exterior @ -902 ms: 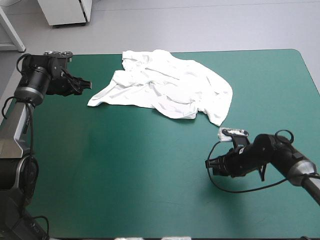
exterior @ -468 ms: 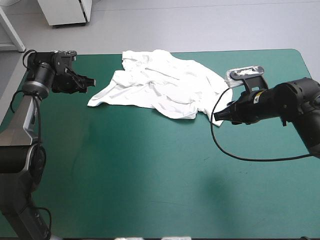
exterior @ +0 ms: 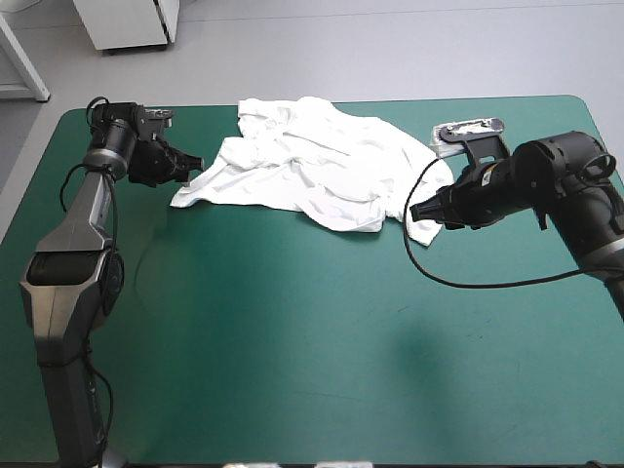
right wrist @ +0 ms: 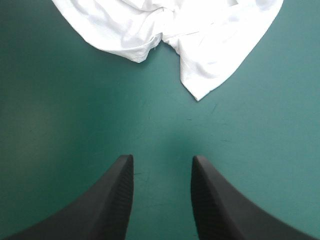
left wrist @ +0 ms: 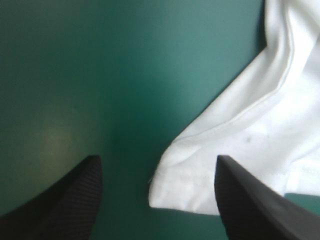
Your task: Fold the cloth
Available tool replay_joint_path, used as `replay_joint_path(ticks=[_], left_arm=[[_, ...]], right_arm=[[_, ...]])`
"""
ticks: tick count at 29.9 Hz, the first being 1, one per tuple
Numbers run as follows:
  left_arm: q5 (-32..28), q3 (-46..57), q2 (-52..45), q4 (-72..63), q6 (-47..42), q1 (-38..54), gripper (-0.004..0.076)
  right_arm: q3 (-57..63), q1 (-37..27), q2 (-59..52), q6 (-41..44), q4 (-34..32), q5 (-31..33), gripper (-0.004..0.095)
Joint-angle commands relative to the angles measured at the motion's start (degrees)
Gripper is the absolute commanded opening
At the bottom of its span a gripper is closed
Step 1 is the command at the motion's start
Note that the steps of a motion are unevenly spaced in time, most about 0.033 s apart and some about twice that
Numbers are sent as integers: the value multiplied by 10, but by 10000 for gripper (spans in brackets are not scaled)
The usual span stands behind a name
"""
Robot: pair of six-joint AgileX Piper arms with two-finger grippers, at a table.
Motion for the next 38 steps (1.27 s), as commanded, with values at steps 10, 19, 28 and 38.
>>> replay_joint_path(ticks=[10,19,28,38], left_arm=[[-6,-22,4,-37,6,-2,473],[3,-22,37,-33,8,-35,148],[3,-22,39,-31,8,-42,-7],[-13,-22,37,-38,8,-42,-9]], right_arm=[[-19,-7,-6,7,2,-33,368],[-20,-7,-5,17,0,-50,368],[-20,-50,59,19,39,-51,384],[-20,-85,178,-40,58,-89,564]])
